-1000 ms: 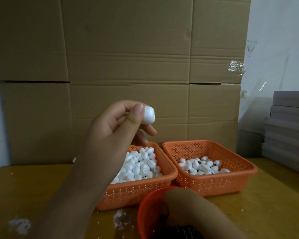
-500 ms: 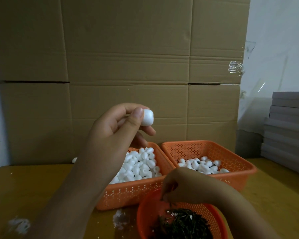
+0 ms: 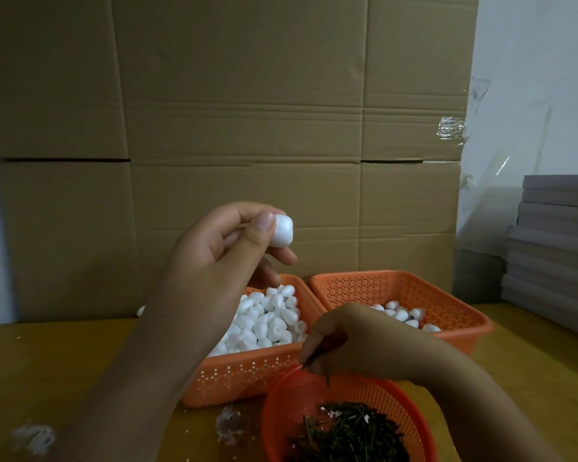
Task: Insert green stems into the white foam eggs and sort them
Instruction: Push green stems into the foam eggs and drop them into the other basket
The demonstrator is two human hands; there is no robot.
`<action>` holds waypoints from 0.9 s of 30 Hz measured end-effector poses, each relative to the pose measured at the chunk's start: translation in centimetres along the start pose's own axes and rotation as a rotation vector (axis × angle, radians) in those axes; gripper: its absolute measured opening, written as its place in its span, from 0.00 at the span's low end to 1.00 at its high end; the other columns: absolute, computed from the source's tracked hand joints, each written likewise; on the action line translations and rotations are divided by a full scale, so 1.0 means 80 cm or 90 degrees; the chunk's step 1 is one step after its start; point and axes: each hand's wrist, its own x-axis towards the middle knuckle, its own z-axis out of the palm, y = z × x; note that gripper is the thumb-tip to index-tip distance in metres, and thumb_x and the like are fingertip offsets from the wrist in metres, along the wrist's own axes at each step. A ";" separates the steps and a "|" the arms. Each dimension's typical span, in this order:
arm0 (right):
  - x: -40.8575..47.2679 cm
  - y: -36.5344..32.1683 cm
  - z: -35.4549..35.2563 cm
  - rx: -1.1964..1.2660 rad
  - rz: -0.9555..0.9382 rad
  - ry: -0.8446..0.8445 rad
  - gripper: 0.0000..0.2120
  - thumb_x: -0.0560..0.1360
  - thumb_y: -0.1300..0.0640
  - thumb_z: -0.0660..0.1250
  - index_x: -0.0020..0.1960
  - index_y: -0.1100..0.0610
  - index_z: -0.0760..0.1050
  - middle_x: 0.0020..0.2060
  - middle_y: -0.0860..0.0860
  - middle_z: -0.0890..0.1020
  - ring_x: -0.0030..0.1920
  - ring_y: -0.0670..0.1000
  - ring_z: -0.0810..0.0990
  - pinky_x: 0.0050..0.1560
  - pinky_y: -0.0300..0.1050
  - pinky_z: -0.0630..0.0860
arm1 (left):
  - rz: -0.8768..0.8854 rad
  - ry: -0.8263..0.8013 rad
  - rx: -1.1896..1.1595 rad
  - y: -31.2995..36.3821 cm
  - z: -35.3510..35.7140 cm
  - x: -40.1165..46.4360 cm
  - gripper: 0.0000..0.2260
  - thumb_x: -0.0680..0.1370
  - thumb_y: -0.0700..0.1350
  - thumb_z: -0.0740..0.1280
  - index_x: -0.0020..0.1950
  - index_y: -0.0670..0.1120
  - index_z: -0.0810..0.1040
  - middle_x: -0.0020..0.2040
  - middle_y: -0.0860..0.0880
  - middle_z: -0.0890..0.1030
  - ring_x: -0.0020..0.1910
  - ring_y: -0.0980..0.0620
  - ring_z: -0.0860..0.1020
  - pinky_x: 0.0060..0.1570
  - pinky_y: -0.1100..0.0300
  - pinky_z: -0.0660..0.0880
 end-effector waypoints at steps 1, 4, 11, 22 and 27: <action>0.000 0.000 0.000 -0.003 0.001 0.002 0.06 0.73 0.58 0.72 0.46 0.48 0.84 0.43 0.45 0.85 0.45 0.41 0.82 0.47 0.35 0.79 | 0.000 0.000 0.002 0.000 0.000 0.000 0.10 0.76 0.50 0.63 0.46 0.47 0.82 0.39 0.49 0.84 0.32 0.55 0.79 0.36 0.67 0.75; -0.001 -0.001 -0.001 0.009 -0.006 0.011 0.03 0.74 0.55 0.71 0.44 0.50 0.84 0.39 0.43 0.85 0.41 0.41 0.83 0.49 0.41 0.80 | -0.005 -0.001 0.004 0.001 -0.001 -0.001 0.10 0.76 0.51 0.63 0.45 0.49 0.82 0.39 0.49 0.84 0.33 0.55 0.79 0.36 0.66 0.76; -0.009 -0.028 -0.009 0.154 -0.077 0.174 0.10 0.75 0.51 0.67 0.40 0.55 0.82 0.32 0.48 0.83 0.33 0.43 0.80 0.36 0.35 0.76 | -0.026 0.004 -0.021 0.002 -0.003 -0.001 0.11 0.74 0.53 0.64 0.46 0.49 0.83 0.40 0.49 0.84 0.33 0.56 0.79 0.34 0.67 0.75; -0.046 -0.082 -0.021 0.352 -0.287 0.499 0.09 0.69 0.54 0.66 0.47 0.53 0.82 0.35 0.49 0.85 0.37 0.41 0.82 0.38 0.33 0.77 | -0.140 -0.059 -0.122 0.002 -0.002 -0.004 0.15 0.69 0.55 0.66 0.51 0.51 0.83 0.45 0.48 0.85 0.35 0.55 0.80 0.34 0.65 0.76; -0.046 -0.085 -0.020 0.341 -0.249 0.516 0.08 0.67 0.53 0.68 0.44 0.51 0.82 0.35 0.47 0.85 0.37 0.41 0.83 0.38 0.31 0.76 | -0.137 -0.070 -0.142 0.002 0.003 -0.004 0.15 0.69 0.54 0.67 0.51 0.50 0.83 0.45 0.47 0.85 0.34 0.55 0.79 0.34 0.65 0.76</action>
